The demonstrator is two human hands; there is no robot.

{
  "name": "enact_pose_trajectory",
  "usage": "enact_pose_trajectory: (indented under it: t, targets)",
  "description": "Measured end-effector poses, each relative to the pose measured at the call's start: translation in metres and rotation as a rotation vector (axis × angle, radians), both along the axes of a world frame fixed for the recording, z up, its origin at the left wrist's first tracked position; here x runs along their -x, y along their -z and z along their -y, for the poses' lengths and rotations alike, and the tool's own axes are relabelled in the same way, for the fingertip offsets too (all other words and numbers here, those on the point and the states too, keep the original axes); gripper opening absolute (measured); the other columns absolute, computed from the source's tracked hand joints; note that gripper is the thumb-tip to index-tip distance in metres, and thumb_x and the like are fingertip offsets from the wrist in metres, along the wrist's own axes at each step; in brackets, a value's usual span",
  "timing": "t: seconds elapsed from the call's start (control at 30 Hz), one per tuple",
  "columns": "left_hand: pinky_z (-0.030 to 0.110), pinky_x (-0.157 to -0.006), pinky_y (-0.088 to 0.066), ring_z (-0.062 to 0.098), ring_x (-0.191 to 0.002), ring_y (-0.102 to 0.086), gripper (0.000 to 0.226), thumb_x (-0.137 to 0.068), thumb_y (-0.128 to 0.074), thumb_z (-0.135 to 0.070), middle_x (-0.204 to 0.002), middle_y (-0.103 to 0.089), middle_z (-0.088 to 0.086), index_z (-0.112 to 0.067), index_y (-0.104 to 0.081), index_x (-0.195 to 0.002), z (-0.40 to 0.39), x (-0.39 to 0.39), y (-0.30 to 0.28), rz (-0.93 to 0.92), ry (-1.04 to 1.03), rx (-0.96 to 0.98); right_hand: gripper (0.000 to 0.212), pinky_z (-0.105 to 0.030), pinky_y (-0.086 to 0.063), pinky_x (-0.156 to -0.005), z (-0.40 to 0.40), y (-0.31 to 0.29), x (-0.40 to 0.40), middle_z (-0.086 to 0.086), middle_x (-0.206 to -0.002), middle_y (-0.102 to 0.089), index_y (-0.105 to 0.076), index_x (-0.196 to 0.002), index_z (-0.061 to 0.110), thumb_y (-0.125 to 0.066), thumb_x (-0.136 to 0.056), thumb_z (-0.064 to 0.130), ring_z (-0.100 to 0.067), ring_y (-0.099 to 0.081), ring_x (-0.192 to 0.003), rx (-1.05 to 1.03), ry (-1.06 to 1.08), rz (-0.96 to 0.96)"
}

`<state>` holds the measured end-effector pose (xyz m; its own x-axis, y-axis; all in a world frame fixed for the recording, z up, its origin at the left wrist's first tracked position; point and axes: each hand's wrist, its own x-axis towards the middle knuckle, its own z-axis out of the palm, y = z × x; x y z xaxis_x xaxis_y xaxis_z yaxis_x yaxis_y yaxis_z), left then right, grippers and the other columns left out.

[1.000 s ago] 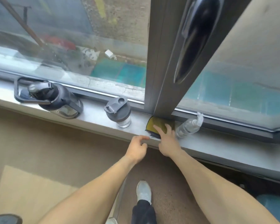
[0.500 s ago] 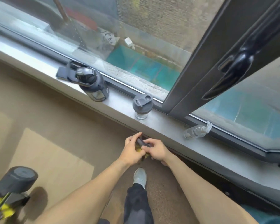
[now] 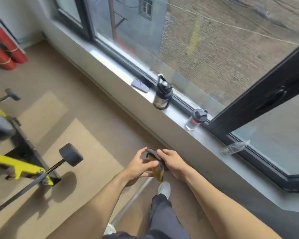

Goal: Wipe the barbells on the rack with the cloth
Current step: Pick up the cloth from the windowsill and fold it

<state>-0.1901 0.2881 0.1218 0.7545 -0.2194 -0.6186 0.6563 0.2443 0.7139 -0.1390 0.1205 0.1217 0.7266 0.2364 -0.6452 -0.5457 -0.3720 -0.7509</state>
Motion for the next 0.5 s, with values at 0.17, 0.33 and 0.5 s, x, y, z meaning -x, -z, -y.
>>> enact_pose_trajectory:
  t: [0.17, 0.33, 0.5]
  targets:
    - [0.042, -0.06, -0.057, 0.032, -0.08, -0.071, 0.062, -0.083, -0.08, -0.011, -0.116, -0.066, 0.017, -0.011, -0.045, -0.135, -0.111, 0.082, -0.021, 0.06, -0.139, -0.102, 0.018, -0.04, -0.06, -0.063, -0.133, -0.05, 0.064, -0.01, -0.079, -0.069, -0.066, -0.1, 0.004, -0.052, -0.101, 0.014, -0.022, -0.065, -0.066, -0.164, -0.089, -0.043]
    - [0.042, -0.07, -0.061, 0.029, -0.087, -0.072, 0.05, -0.092, -0.066, 0.001, -0.125, -0.062, 0.014, -0.012, -0.05, -0.137, -0.223, 0.143, -0.03, 0.109, -0.334, -0.136, 0.017, -0.043, -0.059, -0.067, -0.251, -0.07, 0.105, -0.013, -0.078, -0.066, -0.064, -0.095, 0.006, -0.048, -0.1, 0.009, -0.024, -0.065, -0.064, -0.197, -0.014, -0.08]
    - [0.029, -0.057, -0.057, 0.021, -0.076, -0.065, 0.047, -0.088, -0.059, 0.014, -0.102, -0.068, 0.009, -0.019, -0.058, -0.121, -0.324, 0.187, -0.035, 0.012, -0.608, -0.316, 0.022, -0.037, -0.053, -0.066, -0.345, -0.078, 0.127, -0.011, -0.074, -0.065, -0.068, -0.089, 0.009, -0.047, -0.094, 0.007, -0.025, -0.062, -0.071, -0.222, 0.181, -0.173]
